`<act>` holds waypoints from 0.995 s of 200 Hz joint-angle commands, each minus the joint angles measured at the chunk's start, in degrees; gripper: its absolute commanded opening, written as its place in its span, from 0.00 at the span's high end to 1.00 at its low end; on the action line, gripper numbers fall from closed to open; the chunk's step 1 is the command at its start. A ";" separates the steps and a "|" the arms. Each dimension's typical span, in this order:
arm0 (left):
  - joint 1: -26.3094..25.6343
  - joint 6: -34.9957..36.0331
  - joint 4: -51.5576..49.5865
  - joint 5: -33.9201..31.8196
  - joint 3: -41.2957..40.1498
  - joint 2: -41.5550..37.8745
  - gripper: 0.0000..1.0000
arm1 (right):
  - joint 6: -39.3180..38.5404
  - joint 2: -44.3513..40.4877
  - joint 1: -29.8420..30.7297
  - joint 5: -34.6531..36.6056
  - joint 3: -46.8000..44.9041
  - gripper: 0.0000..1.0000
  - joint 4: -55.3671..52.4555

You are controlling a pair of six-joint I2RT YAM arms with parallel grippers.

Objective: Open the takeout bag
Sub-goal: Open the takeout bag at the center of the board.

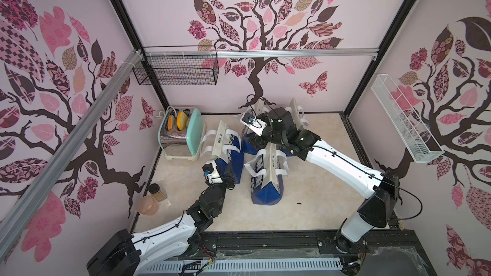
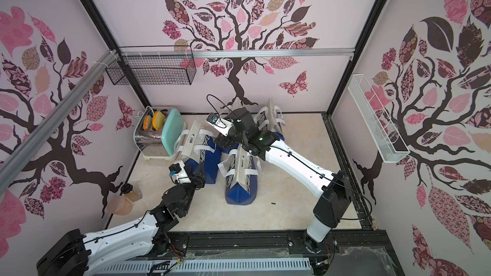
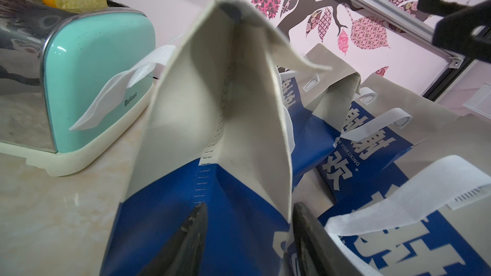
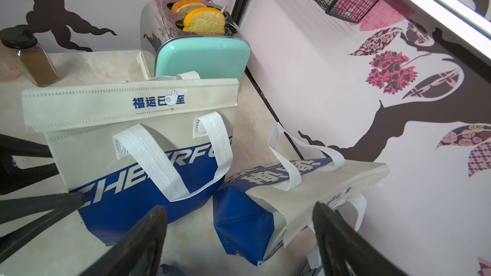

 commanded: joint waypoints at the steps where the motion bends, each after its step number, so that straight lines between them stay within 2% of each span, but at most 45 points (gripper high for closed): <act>1: -0.25 0.55 7.10 -1.59 2.35 3.66 0.59 | -2.85 -0.55 2.23 2.53 0.51 0.12 4.05; 66: -0.25 -0.28 12.62 -1.71 3.43 9.16 0.84 | -5.09 -0.85 6.71 5.36 -3.56 0.10 9.48; 106: -0.16 2.46 12.95 0.58 4.65 9.21 1.00 | -4.96 -0.59 7.27 5.20 -4.76 0.15 11.54; 162: -0.18 4.75 10.53 1.86 6.51 8.29 1.00 | -7.64 -0.41 9.79 5.24 -7.77 0.21 14.98; 199: -0.20 4.63 8.46 2.46 6.51 7.04 1.00 | -6.19 0.11 10.18 4.82 -7.85 0.18 15.09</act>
